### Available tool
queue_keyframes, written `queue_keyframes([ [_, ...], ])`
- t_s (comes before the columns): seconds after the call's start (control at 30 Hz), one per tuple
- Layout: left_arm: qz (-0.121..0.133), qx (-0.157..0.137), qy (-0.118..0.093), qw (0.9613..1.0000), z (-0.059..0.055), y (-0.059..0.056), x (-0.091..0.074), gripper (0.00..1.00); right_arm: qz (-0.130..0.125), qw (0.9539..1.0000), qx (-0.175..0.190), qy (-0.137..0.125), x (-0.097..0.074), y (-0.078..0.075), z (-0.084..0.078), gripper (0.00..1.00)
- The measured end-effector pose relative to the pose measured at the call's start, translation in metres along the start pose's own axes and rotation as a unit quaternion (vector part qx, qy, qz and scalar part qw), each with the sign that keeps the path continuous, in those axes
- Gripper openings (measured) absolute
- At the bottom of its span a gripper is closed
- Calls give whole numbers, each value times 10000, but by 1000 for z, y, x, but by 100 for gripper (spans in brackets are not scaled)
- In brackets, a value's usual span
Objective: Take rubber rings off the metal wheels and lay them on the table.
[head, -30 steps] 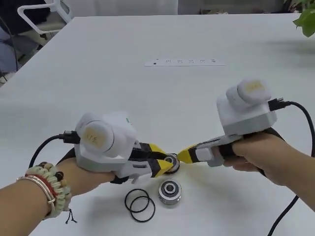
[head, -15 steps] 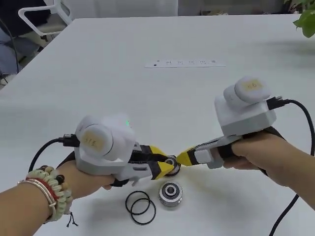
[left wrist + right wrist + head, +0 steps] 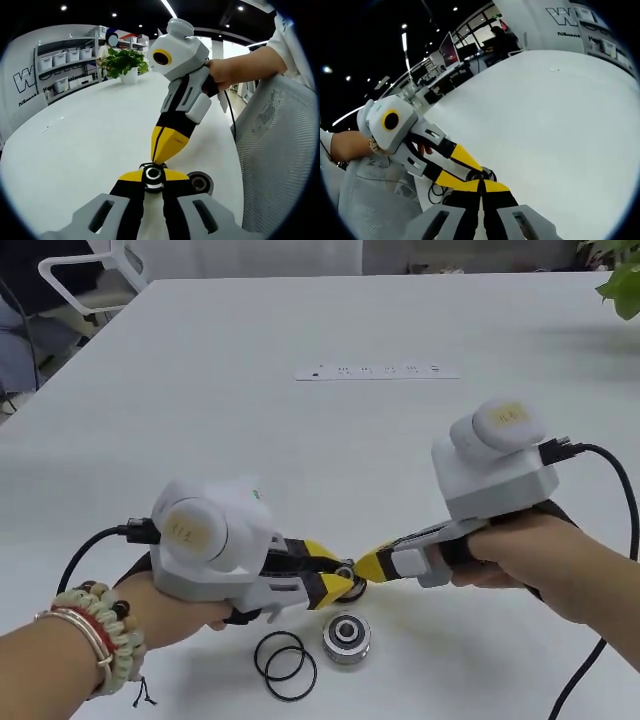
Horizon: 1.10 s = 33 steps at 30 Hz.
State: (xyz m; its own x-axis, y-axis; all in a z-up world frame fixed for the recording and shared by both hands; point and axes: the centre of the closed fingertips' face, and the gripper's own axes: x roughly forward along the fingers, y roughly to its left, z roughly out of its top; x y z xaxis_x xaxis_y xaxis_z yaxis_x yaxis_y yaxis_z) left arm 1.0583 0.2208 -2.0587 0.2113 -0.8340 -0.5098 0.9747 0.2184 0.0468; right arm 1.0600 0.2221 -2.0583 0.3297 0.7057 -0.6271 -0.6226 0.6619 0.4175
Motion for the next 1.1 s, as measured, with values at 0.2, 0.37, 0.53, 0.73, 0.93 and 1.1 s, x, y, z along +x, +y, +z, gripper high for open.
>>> queue_keyframes([
  [0.2,3,-4,-14,10000,0,0,0,8,933,9936,364,-529,-2,37,23,0],
  [0.37,6,-14,-16,10000,0,-1,0,8,165,9994,-293,-1,8,14,2,0],
  [0.53,9,-12,27,10000,0,-1,1,8,156,9998,-80,-87,3,9,5,0],
  [0.73,-105,-21,269,9996,0,-1,-1,8,81,9998,-152,-46,3,9,4,0],
  [0.93,-405,-79,216,9989,11,-9,-8,15,25,9997,-245,-2,1,7,3,0],
  [1.1,-614,-114,-16,9980,33,-14,-23,34,-69,9996,-286,49,-2,2,0,0],
])
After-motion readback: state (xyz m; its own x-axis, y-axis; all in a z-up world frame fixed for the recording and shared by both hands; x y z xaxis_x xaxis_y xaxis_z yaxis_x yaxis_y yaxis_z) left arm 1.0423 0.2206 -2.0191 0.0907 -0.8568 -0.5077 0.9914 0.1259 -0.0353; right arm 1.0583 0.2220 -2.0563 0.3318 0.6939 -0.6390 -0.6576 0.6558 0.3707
